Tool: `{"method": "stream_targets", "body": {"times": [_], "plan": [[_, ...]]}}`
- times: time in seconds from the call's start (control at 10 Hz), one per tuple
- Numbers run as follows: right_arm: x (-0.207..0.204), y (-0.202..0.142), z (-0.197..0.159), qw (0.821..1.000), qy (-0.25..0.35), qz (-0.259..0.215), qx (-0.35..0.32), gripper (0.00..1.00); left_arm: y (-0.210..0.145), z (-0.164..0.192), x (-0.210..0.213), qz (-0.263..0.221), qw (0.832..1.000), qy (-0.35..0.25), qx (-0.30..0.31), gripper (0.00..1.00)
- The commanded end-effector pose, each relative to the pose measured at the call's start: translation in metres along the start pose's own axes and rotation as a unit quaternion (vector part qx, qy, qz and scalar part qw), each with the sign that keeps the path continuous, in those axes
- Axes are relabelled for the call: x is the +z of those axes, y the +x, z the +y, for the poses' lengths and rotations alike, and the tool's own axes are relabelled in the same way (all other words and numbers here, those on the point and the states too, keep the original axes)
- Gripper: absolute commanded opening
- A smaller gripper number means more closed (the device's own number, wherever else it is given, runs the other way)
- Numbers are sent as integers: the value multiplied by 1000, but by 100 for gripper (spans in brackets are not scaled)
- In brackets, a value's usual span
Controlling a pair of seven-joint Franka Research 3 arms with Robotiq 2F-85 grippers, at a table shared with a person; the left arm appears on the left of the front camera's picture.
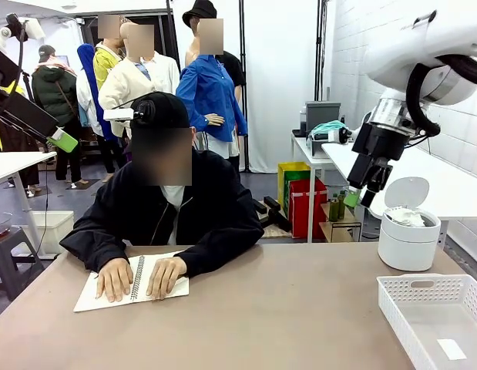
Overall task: Sort the paper based on its condition.
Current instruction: If a person hands you a paper, place it in the Organizing basket , and if it's crumpled, put it in the Trash can.
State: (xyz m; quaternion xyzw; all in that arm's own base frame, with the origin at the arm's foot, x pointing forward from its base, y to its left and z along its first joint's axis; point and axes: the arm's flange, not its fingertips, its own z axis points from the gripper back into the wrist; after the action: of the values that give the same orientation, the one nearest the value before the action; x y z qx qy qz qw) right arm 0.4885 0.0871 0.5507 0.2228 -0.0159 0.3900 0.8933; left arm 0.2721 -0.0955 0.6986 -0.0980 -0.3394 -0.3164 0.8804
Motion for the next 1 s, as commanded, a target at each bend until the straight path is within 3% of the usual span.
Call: {"method": "stream_targets", "body": {"times": [0.0, 0.3, 0.7, 0.9], "plan": [[-7, -27, 53, 992, 21, -89, 86, 100, 0, 0, 1, 0, 1000, 1, 0, 100], [-16, -4, 103, 973, -51, -138, 176, 100, 0, 0, 1, 0, 1000, 1, 0, 100], [-27, 60, 106, 955, -133, -143, 224, 100, 0, 0, 1, 0, 1000, 1, 0, 100], [-28, 89, 108, 950, -136, -157, 235, 100, 0, 0, 1, 0, 1000, 1, 0, 100]]}}
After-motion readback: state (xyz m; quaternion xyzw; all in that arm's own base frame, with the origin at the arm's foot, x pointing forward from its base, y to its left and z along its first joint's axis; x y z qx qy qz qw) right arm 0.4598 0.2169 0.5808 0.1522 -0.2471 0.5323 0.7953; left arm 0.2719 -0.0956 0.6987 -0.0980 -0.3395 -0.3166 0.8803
